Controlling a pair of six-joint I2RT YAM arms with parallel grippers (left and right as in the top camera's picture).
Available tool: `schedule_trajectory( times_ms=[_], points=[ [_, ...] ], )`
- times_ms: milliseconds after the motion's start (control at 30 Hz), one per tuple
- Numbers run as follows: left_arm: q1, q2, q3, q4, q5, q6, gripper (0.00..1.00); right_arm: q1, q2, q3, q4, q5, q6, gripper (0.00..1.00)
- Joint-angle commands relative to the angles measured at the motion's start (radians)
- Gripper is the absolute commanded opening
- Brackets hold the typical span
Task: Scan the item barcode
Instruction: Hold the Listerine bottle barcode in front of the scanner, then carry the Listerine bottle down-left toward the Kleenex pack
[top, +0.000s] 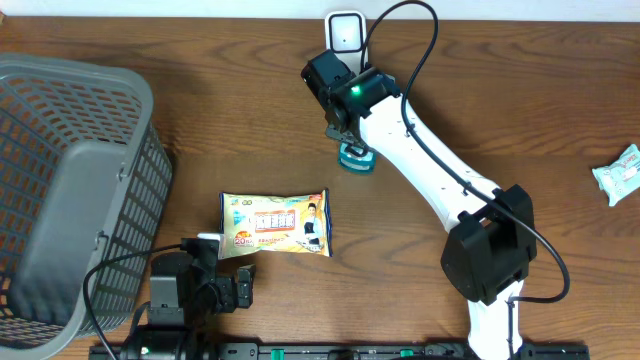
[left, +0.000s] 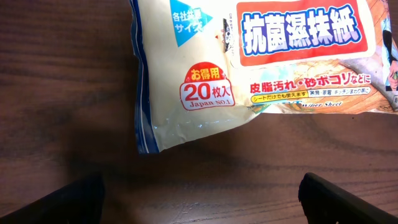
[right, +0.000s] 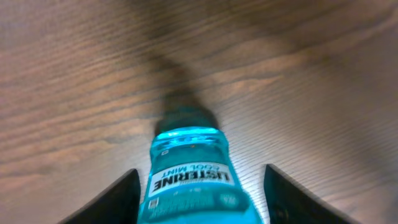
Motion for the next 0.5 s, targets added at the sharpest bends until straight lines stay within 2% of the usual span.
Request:
schedule_trajectory(
  times_ms=[0, 67, 133, 267, 467],
  points=[
    [0.002, -0.002, 0.005, 0.000, 0.009, 0.006, 0.99, -0.003, -0.050, 0.045, -0.010, 0.026, -0.098, 0.73],
    [0.002, -0.002, 0.005, 0.000, 0.009, 0.006, 0.99, -0.004, -0.079, 0.058, -0.008, 0.027, -0.149, 0.87],
    [0.002, -0.002, 0.005, 0.000, 0.009, 0.006, 0.99, -0.006, -0.113, 0.063, -0.002, 0.026, -0.187, 0.93],
    [0.002, -0.002, 0.005, 0.000, 0.009, 0.006, 0.99, -0.015, -0.156, 0.063, -0.010, 0.010, -0.272, 0.97],
    [0.002, -0.002, 0.005, 0.000, 0.009, 0.006, 0.99, -0.014, -0.163, 0.063, -0.113, -0.138, -0.447, 0.99]
  ],
)
